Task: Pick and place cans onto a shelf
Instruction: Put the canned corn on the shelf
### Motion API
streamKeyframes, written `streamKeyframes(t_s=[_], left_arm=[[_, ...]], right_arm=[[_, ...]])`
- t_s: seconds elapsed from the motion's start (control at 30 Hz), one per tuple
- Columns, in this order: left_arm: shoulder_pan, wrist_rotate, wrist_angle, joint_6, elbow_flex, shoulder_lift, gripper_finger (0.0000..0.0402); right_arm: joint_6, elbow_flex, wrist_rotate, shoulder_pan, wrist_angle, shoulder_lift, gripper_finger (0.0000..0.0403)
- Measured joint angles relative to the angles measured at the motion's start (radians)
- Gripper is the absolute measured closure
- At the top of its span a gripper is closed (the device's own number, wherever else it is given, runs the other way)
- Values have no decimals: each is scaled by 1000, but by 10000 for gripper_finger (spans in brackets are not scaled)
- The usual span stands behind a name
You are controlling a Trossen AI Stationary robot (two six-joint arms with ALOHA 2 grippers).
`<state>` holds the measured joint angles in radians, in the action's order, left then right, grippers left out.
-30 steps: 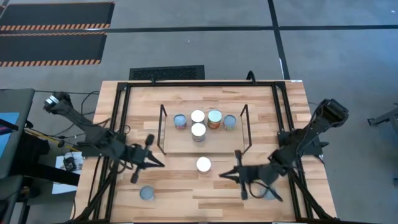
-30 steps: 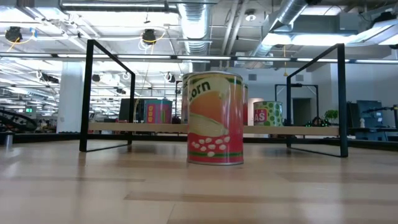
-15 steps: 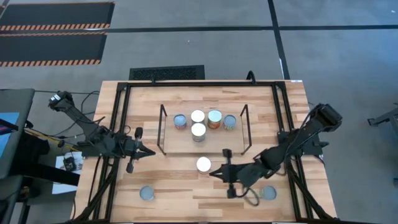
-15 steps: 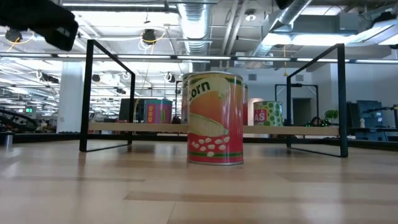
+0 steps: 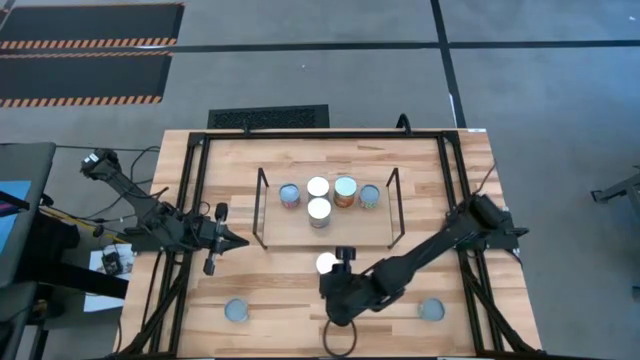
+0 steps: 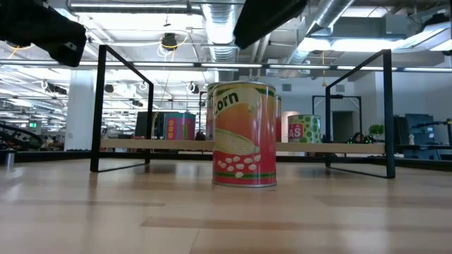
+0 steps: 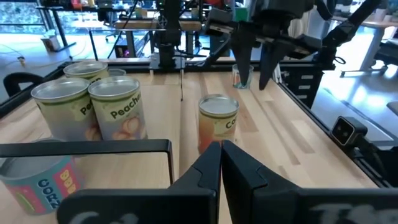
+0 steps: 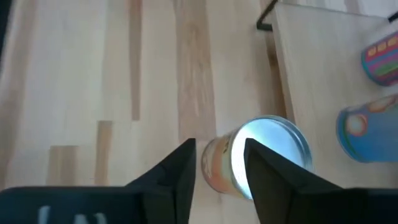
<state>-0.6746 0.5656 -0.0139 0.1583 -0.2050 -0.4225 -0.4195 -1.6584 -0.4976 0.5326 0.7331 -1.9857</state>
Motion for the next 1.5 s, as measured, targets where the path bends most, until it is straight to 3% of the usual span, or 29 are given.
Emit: streamKeyframes(t_s=[0.27, 0.5, 0.97, 1.2, 1.5], left_arm=[[0, 1, 0, -4, 0, 0, 400], [0, 26, 0, -4, 0, 0, 400], [0, 26, 1, -4, 0, 0, 400], [0, 26, 1, -4, 0, 0, 400], [0, 26, 1, -4, 0, 0, 400]], right_arm=[[-86, -129, 3, -34, 138, -95, 246], [-113, -135, 19, -57, 176, -111, 270], [-130, -134, 64, -77, 206, -115, 267], [-87, -135, 123, -92, 229, -128, 307], [-5, -132, 166, -67, 266, -104, 392]])
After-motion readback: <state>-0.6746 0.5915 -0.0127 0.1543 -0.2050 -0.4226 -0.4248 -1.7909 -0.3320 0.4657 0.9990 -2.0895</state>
